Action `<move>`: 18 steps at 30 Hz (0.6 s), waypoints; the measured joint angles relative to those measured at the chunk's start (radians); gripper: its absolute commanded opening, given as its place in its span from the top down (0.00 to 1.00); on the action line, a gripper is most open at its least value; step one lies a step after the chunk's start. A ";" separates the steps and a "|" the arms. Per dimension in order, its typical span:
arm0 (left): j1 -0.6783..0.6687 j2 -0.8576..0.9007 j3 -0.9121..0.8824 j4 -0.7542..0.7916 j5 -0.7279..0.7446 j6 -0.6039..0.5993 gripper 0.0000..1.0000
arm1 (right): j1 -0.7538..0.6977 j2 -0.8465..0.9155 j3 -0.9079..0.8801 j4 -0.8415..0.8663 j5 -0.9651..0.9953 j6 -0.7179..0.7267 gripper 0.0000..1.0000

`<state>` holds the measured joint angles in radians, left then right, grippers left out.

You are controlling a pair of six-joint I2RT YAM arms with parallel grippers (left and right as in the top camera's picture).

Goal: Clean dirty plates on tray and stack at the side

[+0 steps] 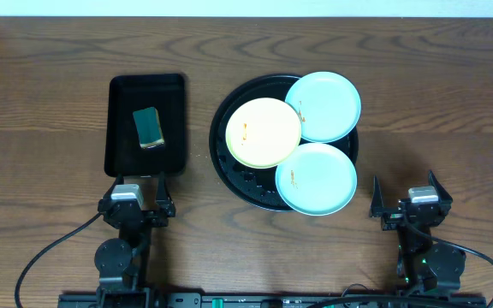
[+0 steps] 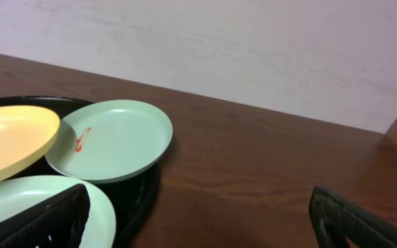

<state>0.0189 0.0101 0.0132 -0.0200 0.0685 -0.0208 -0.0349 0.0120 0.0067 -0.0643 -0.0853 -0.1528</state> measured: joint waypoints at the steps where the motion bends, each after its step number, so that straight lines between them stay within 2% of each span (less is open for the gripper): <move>1: 0.000 0.000 0.000 0.000 0.000 0.000 0.16 | 0.000 0.000 0.000 0.000 0.000 0.000 0.01; 8: 0.000 0.000 0.000 0.000 0.000 0.000 0.16 | 0.000 0.000 0.000 0.010 0.006 -0.010 0.01; 13: 0.000 0.000 0.000 0.000 0.000 0.000 0.16 | 0.000 -0.001 0.000 0.116 0.023 -0.051 0.01; 18: 0.000 0.000 0.000 0.000 0.000 0.000 0.16 | 0.000 -0.001 0.000 0.050 0.023 -0.069 0.01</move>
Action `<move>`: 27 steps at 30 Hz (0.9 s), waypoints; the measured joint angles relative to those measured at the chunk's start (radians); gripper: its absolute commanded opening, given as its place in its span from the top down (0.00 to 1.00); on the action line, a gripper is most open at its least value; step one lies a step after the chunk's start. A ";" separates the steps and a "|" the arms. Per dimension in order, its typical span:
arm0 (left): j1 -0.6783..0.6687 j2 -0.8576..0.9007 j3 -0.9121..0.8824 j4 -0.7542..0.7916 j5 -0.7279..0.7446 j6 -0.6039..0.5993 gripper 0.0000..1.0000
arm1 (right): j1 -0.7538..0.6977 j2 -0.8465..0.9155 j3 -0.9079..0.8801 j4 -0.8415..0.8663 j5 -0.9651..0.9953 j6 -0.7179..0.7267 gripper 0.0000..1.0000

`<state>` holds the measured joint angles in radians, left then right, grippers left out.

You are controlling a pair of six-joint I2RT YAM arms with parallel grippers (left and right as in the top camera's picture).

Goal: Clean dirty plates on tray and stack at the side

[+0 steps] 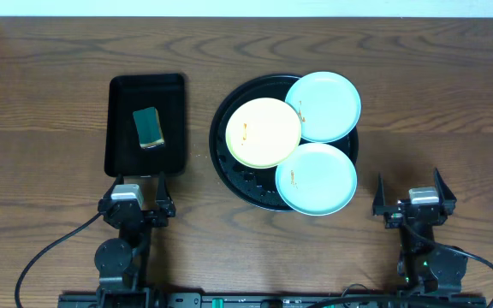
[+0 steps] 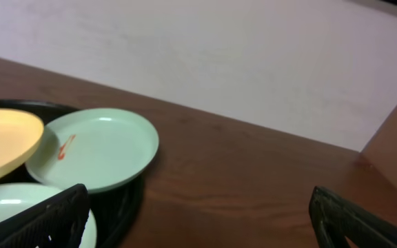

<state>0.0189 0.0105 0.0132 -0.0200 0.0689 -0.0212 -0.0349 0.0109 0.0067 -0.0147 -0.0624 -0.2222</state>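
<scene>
A round black tray (image 1: 229,162) holds three dirty plates: a cream plate (image 1: 263,132), a mint plate at the back (image 1: 323,106) (image 2: 92,149) with an orange smear, and a mint plate at the front (image 1: 317,178) (image 2: 19,207). A green sponge (image 1: 149,127) lies in a black rectangular tray (image 1: 118,154) at the left. My right gripper (image 1: 409,192) (image 2: 198,220) stands open near the table's front edge, right of the round tray, with nothing between its fingers. My left gripper (image 1: 138,190) stands open just in front of the sponge tray.
The wooden table (image 1: 50,103) runs to a pale wall (image 2: 219,55) at the back. Bare wood lies to the right of the round tray (image 1: 435,120) and at the far left.
My right gripper has turned slightly to the right and shifted a little rightward; the plates sit further left in its wrist view. The left gripper, plates and sponge have not moved.
</scene>
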 measured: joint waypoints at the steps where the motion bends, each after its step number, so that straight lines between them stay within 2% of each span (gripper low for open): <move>1: 0.000 0.000 0.000 0.000 0.000 0.000 0.16 | 0.000 0.000 0.000 -0.006 -0.004 -0.001 0.01; 8: 0.000 0.000 0.000 0.000 0.000 0.000 0.16 | 0.000 0.000 0.003 0.051 -0.181 0.007 0.01; 11: 0.000 0.000 0.000 0.000 0.000 0.000 0.16 | 0.000 0.007 0.044 -0.024 -0.220 0.042 0.01; 14: 0.000 0.000 0.000 0.000 0.000 0.000 0.16 | 0.000 0.078 0.165 -0.129 -0.238 0.062 0.01; 19: 0.000 0.000 0.003 -0.003 0.003 0.000 0.16 | 0.000 0.380 0.540 -0.301 -0.267 0.079 0.01; 27: 0.000 0.000 0.006 -0.008 0.007 0.003 0.16 | 0.000 1.068 1.359 -1.051 -0.312 0.088 0.01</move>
<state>0.0189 0.0105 0.0193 -0.0284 0.0761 -0.0177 -0.0345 1.0786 1.3655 -1.0657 -0.3748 -0.1341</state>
